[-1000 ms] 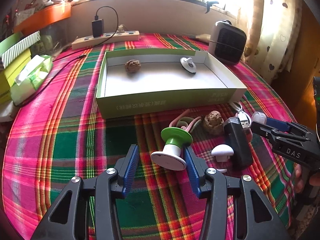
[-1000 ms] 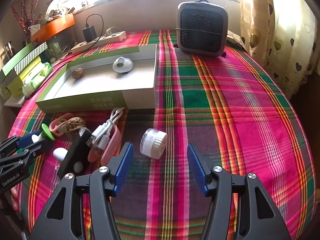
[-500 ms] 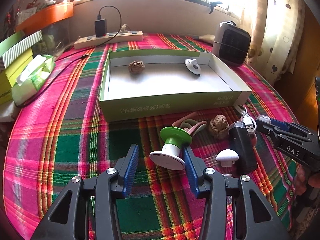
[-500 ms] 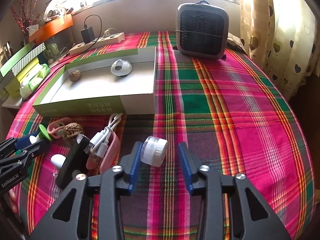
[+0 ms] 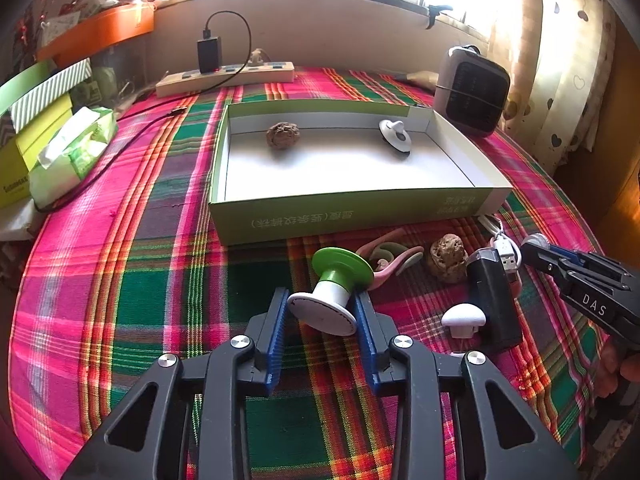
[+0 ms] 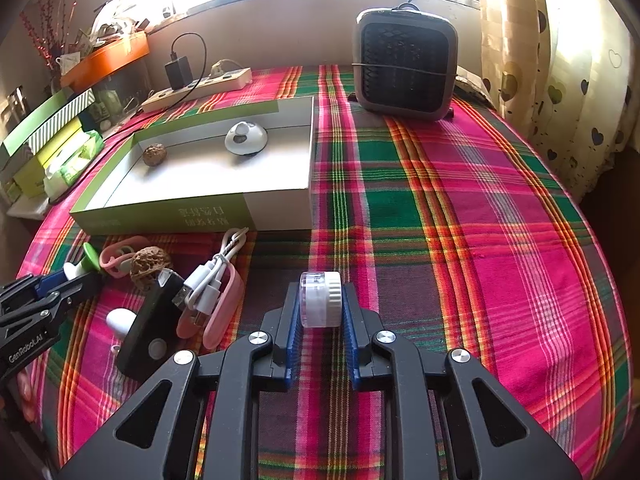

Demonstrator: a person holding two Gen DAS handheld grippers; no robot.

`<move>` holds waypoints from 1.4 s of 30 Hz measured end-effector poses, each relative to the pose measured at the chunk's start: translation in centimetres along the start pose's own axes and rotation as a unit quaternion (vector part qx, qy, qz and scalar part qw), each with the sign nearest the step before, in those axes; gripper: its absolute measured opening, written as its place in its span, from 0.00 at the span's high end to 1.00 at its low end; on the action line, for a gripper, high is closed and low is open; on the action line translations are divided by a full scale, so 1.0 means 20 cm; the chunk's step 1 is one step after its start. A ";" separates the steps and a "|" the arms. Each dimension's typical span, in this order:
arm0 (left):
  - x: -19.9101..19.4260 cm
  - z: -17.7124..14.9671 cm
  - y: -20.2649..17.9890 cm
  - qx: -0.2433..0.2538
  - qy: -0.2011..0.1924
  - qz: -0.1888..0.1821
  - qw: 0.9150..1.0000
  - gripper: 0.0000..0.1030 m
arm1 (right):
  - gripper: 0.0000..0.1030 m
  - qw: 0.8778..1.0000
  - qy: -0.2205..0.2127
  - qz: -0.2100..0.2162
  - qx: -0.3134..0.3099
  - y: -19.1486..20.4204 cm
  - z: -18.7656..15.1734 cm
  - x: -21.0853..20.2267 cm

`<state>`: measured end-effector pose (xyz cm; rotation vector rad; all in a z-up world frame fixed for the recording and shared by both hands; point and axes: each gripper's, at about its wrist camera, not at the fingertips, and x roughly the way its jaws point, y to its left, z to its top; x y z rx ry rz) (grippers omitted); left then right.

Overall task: Organize objects
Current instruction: 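Carry the white cap and green suction stand over the box with both grippers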

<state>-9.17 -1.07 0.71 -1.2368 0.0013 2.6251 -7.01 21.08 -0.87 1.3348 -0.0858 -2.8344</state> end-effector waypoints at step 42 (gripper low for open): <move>-0.11 0.10 0.02 -0.013 -0.032 -0.012 0.999 0.71 | 0.81 0.999 -0.035 0.018 -0.013 0.04 0.09 -0.11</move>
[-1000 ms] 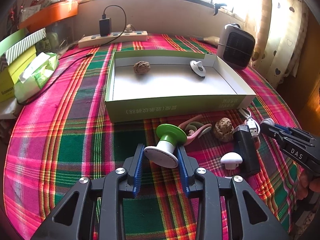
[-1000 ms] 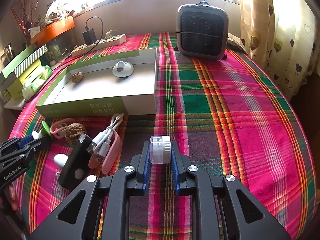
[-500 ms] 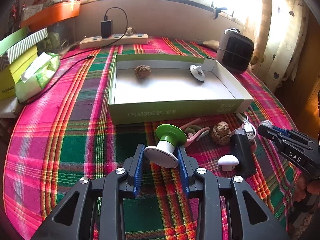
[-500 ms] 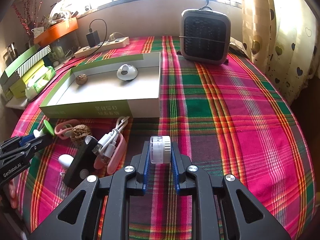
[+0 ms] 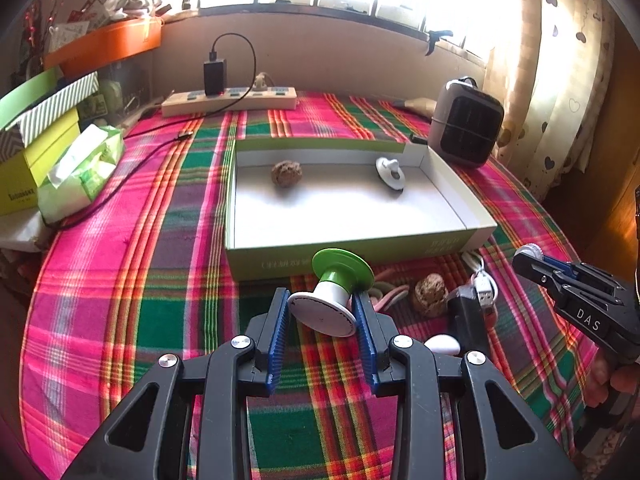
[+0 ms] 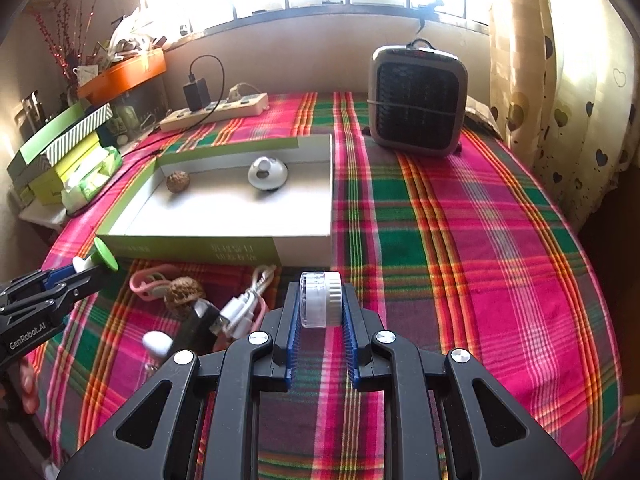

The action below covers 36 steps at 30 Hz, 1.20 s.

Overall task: Organize objects
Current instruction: 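Carry the white cap and green suction stand over the box with both grippers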

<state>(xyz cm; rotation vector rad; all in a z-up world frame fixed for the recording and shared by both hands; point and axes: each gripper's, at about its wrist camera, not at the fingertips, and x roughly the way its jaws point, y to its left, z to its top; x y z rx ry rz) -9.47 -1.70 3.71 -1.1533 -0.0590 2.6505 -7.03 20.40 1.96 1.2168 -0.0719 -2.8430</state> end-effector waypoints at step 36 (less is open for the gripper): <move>0.26 0.31 0.12 -0.008 0.011 0.009 1.000 0.71 | 0.81 0.994 0.016 0.060 -0.092 0.31 0.45 0.34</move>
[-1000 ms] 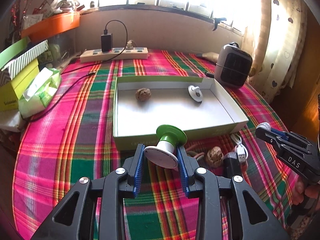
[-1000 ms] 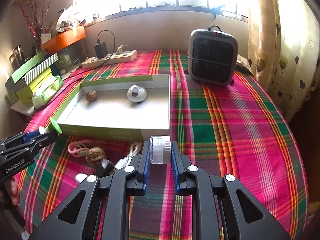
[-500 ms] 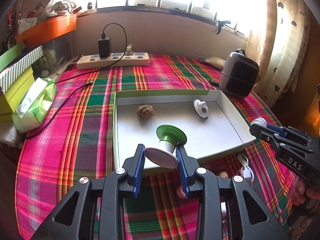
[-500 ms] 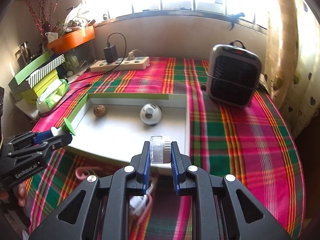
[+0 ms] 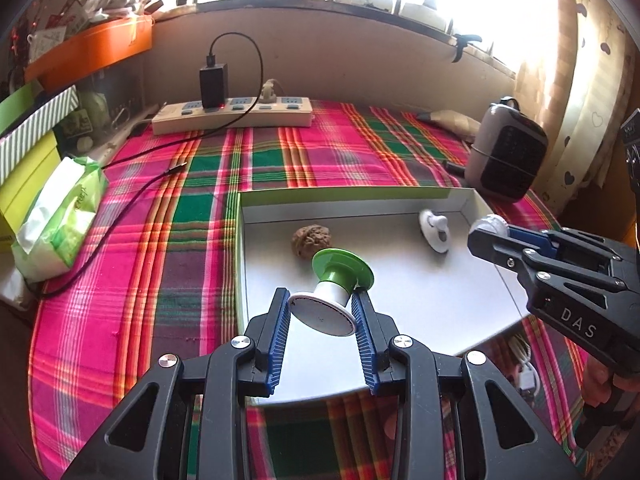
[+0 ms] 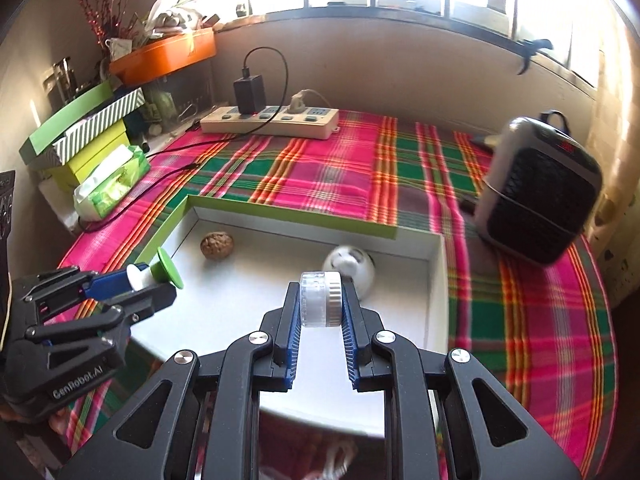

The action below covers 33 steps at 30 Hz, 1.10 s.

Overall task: Organize objects
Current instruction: 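Carry the white cap and green suction stand over the box with both grippers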

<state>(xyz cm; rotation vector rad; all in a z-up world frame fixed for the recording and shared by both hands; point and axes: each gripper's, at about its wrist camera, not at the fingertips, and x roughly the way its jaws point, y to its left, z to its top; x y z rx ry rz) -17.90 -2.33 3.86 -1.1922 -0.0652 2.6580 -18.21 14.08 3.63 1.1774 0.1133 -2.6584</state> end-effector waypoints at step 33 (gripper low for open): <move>0.15 0.02 -0.02 0.028 0.018 0.009 0.999 0.71 | 0.80 0.996 0.070 0.028 -0.042 0.10 0.17 0.39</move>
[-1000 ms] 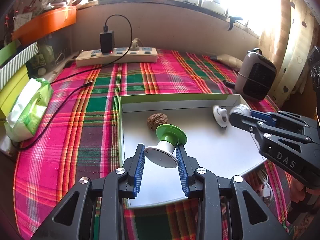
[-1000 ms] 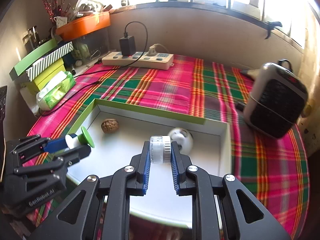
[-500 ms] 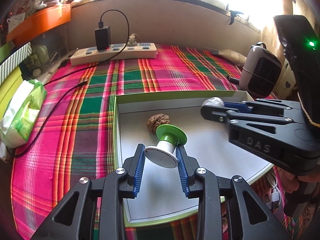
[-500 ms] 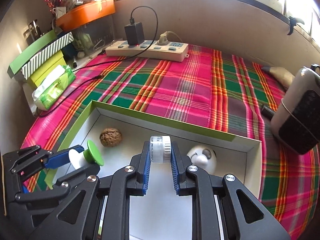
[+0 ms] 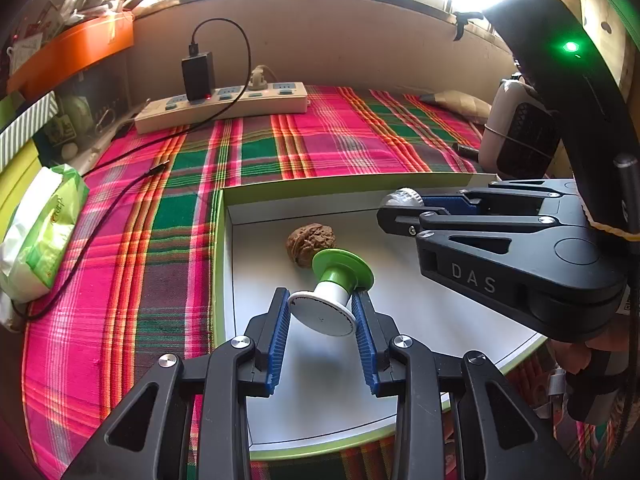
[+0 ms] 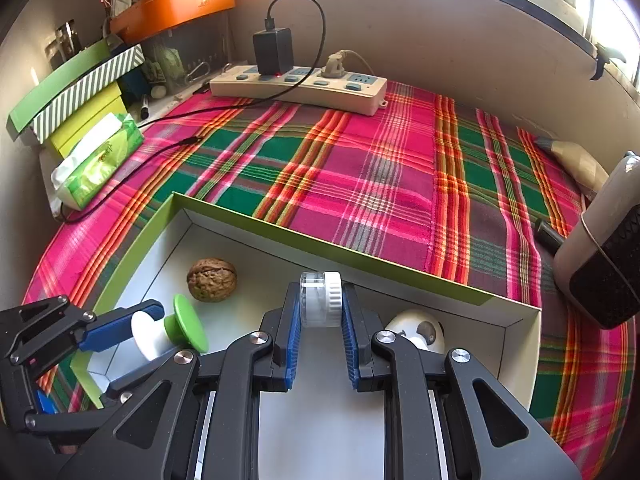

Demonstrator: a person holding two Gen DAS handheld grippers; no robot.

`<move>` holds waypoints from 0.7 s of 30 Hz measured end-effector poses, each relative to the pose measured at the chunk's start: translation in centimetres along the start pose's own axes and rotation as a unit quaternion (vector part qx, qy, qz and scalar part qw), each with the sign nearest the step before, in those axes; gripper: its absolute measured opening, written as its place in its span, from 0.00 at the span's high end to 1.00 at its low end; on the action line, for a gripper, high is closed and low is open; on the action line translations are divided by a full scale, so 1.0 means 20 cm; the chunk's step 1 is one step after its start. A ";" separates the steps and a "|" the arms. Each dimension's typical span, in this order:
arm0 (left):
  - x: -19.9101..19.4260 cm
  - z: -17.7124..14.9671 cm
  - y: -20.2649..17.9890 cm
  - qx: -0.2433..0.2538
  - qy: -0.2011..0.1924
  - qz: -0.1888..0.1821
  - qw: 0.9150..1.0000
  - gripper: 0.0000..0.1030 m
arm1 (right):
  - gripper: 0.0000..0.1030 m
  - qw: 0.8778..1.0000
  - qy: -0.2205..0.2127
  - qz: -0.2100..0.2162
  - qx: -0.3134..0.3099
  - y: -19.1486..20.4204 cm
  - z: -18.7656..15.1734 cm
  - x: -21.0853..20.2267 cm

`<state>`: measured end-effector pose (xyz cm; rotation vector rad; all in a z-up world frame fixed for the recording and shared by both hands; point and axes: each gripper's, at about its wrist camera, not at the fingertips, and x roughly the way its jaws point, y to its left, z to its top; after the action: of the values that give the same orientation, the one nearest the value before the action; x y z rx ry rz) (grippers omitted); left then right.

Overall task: Organize objects
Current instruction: 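Carry the white cap and green suction stand over the box with both grippers, then open the right gripper to drop the white cap into the box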

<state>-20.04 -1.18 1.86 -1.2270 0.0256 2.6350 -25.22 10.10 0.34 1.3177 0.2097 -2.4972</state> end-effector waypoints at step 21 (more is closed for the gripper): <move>0.01 -0.01 0.00 0.004 0.002 0.003 1.000 0.71 | 0.80 1.000 0.022 -0.013 -0.008 0.02 0.00 0.04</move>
<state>-20.06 -1.09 1.62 -1.2316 0.0409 2.6344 -25.54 9.56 -0.41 1.3735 0.2593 -2.4838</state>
